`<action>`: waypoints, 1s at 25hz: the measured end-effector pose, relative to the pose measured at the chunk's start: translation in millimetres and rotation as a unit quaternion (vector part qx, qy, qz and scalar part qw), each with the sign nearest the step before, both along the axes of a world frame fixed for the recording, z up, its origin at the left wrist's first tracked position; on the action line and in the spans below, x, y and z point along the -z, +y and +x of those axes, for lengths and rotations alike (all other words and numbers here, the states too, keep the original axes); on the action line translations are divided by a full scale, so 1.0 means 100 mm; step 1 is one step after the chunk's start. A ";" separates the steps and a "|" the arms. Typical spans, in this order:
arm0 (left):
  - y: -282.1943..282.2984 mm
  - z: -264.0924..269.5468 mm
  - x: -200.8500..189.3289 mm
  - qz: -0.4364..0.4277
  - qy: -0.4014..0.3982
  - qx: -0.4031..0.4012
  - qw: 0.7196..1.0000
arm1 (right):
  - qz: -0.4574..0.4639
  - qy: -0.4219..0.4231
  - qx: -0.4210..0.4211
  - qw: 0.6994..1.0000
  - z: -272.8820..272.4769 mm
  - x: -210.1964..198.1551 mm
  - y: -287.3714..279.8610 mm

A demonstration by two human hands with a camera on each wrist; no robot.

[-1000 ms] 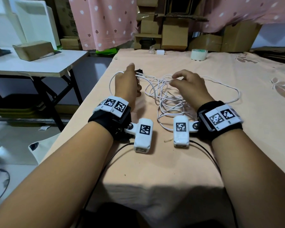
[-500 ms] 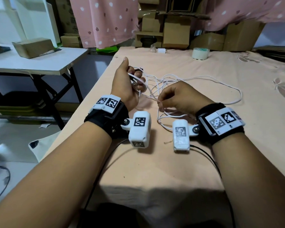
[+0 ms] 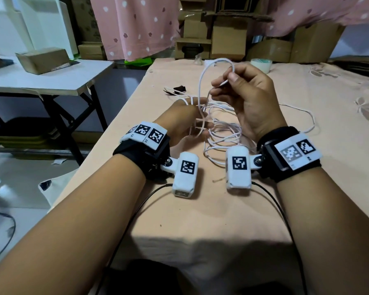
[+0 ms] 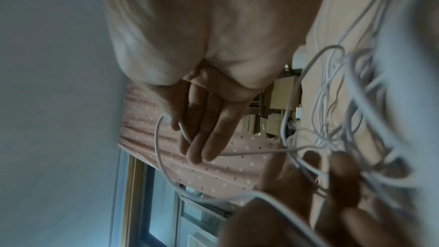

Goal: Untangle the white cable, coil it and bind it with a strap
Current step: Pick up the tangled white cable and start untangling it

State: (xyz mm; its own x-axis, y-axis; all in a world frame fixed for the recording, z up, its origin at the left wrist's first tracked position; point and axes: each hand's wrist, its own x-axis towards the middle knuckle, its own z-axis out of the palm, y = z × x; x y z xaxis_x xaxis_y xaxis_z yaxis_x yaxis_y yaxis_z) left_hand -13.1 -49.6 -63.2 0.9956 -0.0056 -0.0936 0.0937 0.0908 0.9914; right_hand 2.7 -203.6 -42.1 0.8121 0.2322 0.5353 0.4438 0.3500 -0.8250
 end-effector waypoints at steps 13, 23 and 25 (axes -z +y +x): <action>0.08 0.00 0.02 0.144 -0.144 -0.058 0.977 | -0.231 0.069 0.113 0.964 0.09 0.17 0.05; 0.08 0.01 0.05 0.213 -0.130 -0.016 0.968 | -0.048 -0.037 0.170 0.984 0.01 0.02 0.02; 0.08 0.01 0.06 0.225 -0.139 -0.021 0.964 | 0.005 -0.040 0.164 0.986 0.02 -0.01 0.02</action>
